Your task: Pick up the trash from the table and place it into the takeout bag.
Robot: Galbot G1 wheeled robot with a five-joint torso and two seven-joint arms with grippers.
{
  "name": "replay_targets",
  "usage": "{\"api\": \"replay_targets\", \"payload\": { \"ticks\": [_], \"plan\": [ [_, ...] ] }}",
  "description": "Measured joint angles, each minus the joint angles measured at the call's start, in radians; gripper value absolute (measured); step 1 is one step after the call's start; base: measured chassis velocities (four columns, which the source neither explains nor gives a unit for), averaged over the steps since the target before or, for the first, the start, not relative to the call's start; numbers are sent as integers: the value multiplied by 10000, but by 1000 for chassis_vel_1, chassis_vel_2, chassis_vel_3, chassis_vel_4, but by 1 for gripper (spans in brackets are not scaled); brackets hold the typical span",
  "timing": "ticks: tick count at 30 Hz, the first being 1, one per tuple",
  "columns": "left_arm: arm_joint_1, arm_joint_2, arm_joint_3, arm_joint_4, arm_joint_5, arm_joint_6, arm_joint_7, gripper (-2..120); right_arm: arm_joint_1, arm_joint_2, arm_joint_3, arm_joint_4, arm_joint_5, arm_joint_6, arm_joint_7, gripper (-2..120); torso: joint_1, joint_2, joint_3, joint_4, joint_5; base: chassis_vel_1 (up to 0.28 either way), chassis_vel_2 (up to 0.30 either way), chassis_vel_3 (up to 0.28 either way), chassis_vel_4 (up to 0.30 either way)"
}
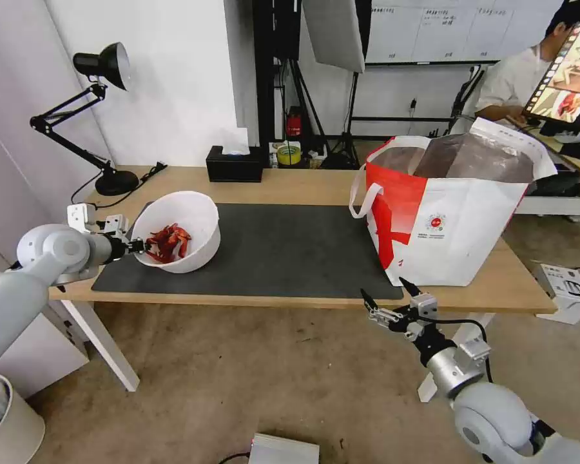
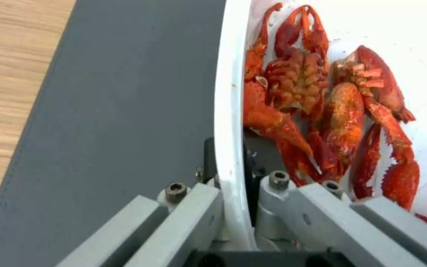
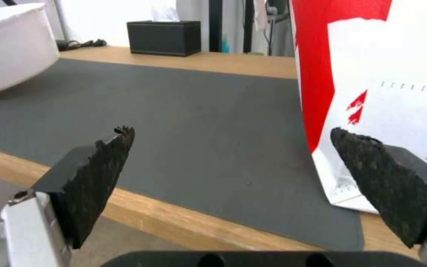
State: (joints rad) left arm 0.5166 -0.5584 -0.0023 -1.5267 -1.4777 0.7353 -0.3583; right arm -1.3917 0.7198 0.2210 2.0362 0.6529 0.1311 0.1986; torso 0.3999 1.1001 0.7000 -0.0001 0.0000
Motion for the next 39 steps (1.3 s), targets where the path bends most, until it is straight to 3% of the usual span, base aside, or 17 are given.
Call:
{"api": "replay_targets", "payload": {
  "ticks": [8,12,16,19,20,23,24,27,28,31,39],
  "plan": [
    [-224,109,-110,-275,-375,5,-38,0,0,0,0,0,0,0,0,100,0,-1,0,1,-1,0,0,0,0],
    [-1061,133,93,-590,-867,8,-162,0,0,0,0,0,0,0,0,100,0,-1,0,3,-1,0,0,0,0],
    [-2430,113,901,-992,-1541,5,-337,0,0,-1,0,0,0,0,-1,100,1,-1,0,1,3,0,0,0,0],
    [-4027,-99,2151,-1305,-2293,8,-671,0,0,0,0,0,0,1,1,100,1,-2,0,2,-1,0,0,0,0],
    [-4027,-99,2151,-1305,-2293,8,-671,0,0,0,0,0,0,1,1,100,1,-2,0,2,-1,0,0,0,0],
    [-5834,-774,3236,-1417,-3251,7,-1202,0,0,0,0,1,0,1,0,100,2,-1,0,-1,3,0,0,0,0],
    [-5834,-774,3236,-1417,-3251,7,-1202,0,0,0,0,1,0,1,0,100,2,-1,0,-1,3,0,0,0,0],
    [-7204,-1731,4184,-1056,-4129,4,-1704,0,0,0,-1,1,0,2,-1,100,1,-2,0,-3,5,0,0,0,0],
    [-7204,-1731,4184,-1056,-4129,4,-1704,0,0,0,-1,1,0,2,-1,100,1,-2,0,-3,5,0,0,0,0],
    [-8159,-2578,4961,-527,-4538,4,-1930,0,0,0,-1,1,0,1,-1,100,3,-3,1,0,2,0,0,0,0],
    [-9381,-4062,5708,460,-4769,0,-2018,0,0,0,-1,1,1,2,-1,100,3,-2,0,0,4,0,0,0,0]
  ]
}}
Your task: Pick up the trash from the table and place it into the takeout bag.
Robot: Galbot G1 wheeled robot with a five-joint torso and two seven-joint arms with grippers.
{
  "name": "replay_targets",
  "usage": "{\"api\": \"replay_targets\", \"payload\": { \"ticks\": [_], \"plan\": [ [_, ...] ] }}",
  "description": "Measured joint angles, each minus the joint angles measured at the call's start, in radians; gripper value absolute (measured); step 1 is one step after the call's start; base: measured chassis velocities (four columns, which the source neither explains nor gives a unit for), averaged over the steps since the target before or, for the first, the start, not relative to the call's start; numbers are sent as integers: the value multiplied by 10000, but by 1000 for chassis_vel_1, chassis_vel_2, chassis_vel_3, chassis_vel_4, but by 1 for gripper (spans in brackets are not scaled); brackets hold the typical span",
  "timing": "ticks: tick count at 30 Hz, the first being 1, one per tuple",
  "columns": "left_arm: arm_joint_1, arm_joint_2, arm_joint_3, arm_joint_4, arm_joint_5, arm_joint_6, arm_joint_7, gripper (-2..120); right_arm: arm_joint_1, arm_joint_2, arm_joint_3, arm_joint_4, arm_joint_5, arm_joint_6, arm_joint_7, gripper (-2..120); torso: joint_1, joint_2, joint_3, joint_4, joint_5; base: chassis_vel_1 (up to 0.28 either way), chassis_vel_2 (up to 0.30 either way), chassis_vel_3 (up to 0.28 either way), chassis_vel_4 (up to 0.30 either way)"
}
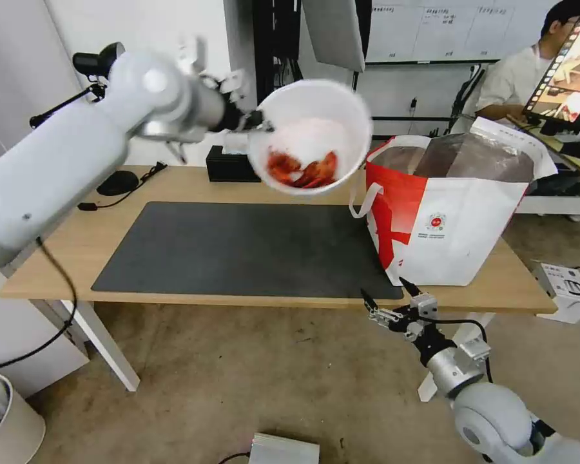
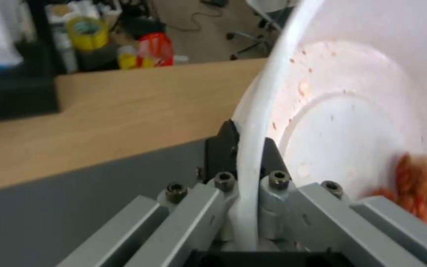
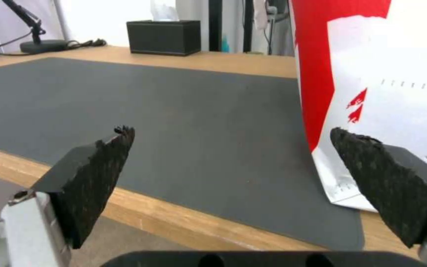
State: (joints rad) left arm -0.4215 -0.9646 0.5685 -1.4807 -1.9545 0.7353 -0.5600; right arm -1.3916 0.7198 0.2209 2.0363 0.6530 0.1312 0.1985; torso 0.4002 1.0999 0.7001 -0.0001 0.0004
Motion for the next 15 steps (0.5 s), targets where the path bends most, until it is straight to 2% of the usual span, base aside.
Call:
{"api": "replay_targets", "payload": {
  "ticks": [2,5,7,15],
  "plan": [
    [-237,-445,133,281,-24,-1,-3,0,0,0,0,0,0,0,0,100,-1,0,0,-1,0,0,0,0,0],
    [-399,-707,223,487,-40,0,1,0,-1,0,0,0,0,0,0,100,-1,0,0,-2,0,0,0,0,0],
    [-704,-1165,416,943,-70,0,23,0,0,0,0,0,0,0,0,100,0,0,0,0,-1,0,0,0,0],
    [-868,-1958,439,1756,-82,-1,34,0,0,0,0,0,0,0,0,100,-1,0,0,2,-3,0,0,0,0]
  ]
}}
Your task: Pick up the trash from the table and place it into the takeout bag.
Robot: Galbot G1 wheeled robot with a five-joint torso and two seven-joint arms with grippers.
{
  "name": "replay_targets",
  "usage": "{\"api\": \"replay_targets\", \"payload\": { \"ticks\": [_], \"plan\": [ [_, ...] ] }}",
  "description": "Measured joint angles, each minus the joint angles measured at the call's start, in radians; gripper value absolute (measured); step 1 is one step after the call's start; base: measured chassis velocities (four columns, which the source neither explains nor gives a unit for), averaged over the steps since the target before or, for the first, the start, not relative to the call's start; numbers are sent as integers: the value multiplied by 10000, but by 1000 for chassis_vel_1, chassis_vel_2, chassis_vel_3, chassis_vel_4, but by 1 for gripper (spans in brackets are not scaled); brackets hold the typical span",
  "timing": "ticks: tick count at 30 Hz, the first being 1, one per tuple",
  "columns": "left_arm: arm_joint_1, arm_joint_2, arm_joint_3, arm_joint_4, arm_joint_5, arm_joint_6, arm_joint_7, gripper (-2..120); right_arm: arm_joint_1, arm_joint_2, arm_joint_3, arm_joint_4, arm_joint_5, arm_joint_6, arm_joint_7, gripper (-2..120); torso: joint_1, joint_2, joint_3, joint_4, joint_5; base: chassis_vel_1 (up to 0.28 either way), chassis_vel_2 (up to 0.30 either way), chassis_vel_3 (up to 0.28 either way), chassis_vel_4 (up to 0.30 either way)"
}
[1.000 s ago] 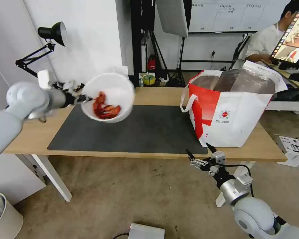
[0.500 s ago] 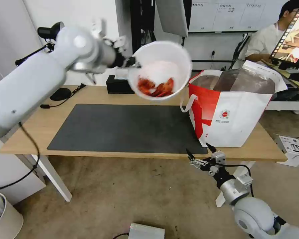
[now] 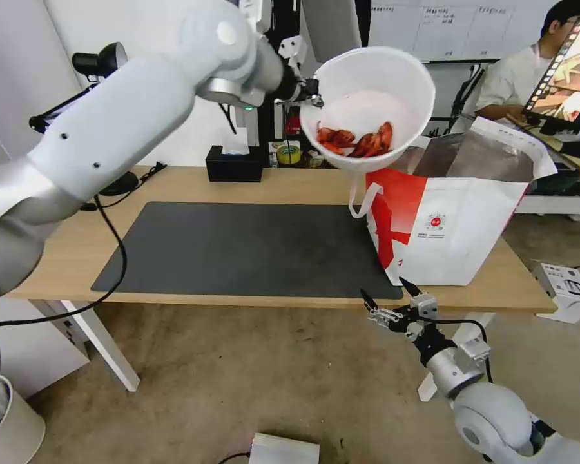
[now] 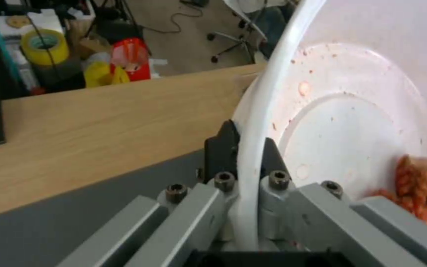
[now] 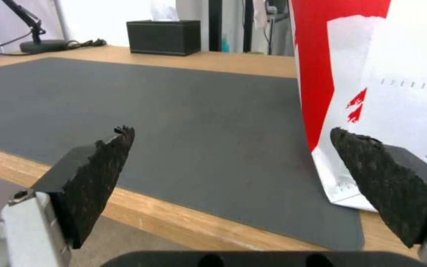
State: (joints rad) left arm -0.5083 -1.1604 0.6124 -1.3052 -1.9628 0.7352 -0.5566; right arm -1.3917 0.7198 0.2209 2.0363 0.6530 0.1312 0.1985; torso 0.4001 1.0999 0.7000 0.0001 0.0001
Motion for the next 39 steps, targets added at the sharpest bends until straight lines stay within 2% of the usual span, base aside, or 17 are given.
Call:
{"api": "replay_targets", "payload": {
  "ticks": [3,4,6,7,10,11,12,14,15,18,19,21,25,39],
  "plan": [
    [-2,-641,-190,588,21,0,-159,0,0,0,0,0,0,0,0,100,-1,1,0,1,0,0,0,0,0],
    [-2,-641,-190,588,21,0,-159,0,0,0,0,0,0,0,0,100,-1,1,0,1,0,0,0,0,0],
    [0,-1222,-407,1133,44,0,-443,0,0,0,0,0,0,0,0,100,-1,0,0,-2,1,0,0,0,0],
    [0,-1222,-407,1133,44,0,-443,0,0,0,0,0,0,0,0,100,-1,0,0,-2,1,0,0,0,0],
    [87,-2126,-783,1957,82,0,-924,0,0,0,0,-1,0,0,0,100,-1,1,0,-2,2,0,0,0,0],
    [87,-2126,-783,1957,82,0,-924,0,0,0,0,-1,0,0,0,100,-1,1,0,-2,2,0,0,0,0],
    [134,-2406,-923,2194,138,0,-1018,0,0,0,0,0,0,0,0,100,-1,1,0,-3,2,0,0,0,0],
    [255,-2999,-1138,2711,401,1,-1121,0,0,0,0,0,0,0,0,100,-1,1,-1,-1,2,0,0,0,0],
    [255,-2999,-1138,2711,401,1,-1121,0,0,0,0,0,0,0,0,100,-1,1,-1,-1,2,0,0,0,0],
    [460,-3825,-1399,3562,804,2,-1430,0,0,0,0,0,0,0,0,100,-1,1,0,-2,2,0,0,0,0],
    [460,-3825,-1399,3562,804,2,-1430,0,0,0,0,0,0,0,0,100,-1,1,0,-2,2,0,0,0,0],
    [594,-4236,-1579,4090,1207,3,-1473,0,0,0,0,-1,0,0,0,100,-1,1,0,-4,3,0,0,0,0],
    [728,-4412,-1672,4430,1576,3,-1476,0,0,0,0,0,0,0,0,100,-1,1,0,-2,1,0,0,0,0],
    [947,-4368,-1808,4574,1894,3,-1550,0,-1,0,0,0,0,0,0,100,-1,1,0,0,-1,0,0,0,0]
  ]
}}
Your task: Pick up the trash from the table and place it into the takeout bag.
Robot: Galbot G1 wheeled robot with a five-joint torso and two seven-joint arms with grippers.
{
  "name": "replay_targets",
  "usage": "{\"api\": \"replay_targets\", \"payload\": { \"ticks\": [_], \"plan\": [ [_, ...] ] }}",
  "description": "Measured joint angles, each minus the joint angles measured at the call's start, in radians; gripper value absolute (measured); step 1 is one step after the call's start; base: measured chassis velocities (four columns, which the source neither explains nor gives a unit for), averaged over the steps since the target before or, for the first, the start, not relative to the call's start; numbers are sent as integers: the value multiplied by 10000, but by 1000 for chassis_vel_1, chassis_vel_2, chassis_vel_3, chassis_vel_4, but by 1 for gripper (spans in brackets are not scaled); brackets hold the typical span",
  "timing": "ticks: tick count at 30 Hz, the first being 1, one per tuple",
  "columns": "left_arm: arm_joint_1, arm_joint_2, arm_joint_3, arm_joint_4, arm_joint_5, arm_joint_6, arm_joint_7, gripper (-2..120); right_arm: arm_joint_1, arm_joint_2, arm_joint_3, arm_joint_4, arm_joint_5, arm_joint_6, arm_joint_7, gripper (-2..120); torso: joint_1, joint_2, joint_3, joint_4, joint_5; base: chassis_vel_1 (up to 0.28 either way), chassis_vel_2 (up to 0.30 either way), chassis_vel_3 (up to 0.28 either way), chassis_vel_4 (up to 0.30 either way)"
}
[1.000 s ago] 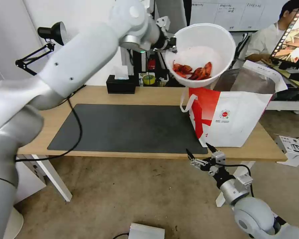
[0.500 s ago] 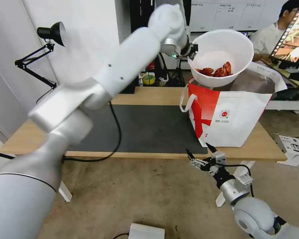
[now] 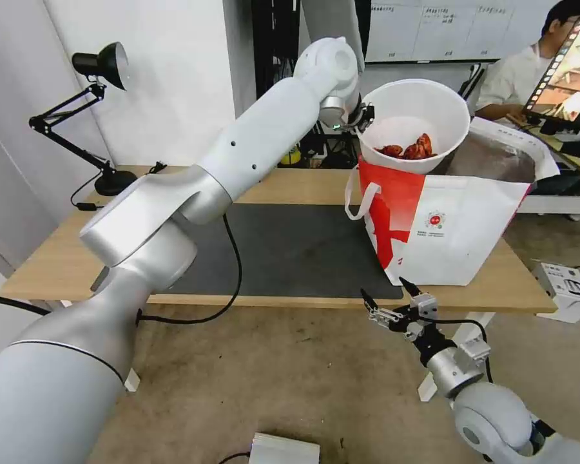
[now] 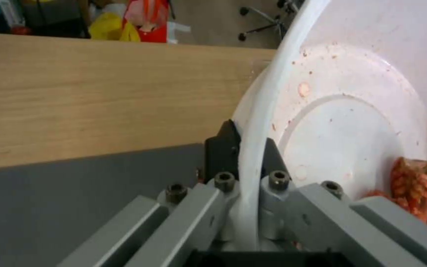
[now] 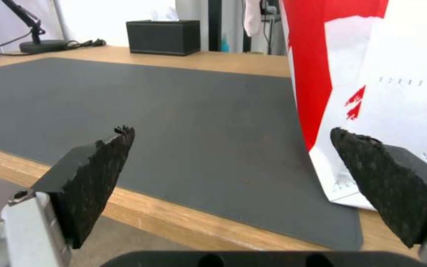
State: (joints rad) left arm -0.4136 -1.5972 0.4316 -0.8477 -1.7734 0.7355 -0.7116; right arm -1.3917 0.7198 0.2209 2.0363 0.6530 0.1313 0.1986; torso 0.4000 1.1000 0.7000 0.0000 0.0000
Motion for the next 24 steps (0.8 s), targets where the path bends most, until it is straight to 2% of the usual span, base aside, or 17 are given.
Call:
{"api": "replay_targets", "payload": {
  "ticks": [8,12,16,24],
  "plan": [
    [-17,10,-165,-359,346,-241,569,0,1,0,0,0,0,0,0,100,0,0,0,-1,0,0,0,0,0],
    [96,14,150,-624,611,-307,443,0,1,0,0,0,0,0,0,100,0,0,0,-1,0,0,0,0,0],
    [121,20,671,-768,1303,-227,419,0,1,0,0,0,0,0,-1,100,0,0,0,-1,1,0,0,0,0],
    [84,24,1027,-755,1837,-28,234,0,0,0,0,0,0,0,0,100,0,0,0,-2,0,0,0,0,0]
  ]
}}
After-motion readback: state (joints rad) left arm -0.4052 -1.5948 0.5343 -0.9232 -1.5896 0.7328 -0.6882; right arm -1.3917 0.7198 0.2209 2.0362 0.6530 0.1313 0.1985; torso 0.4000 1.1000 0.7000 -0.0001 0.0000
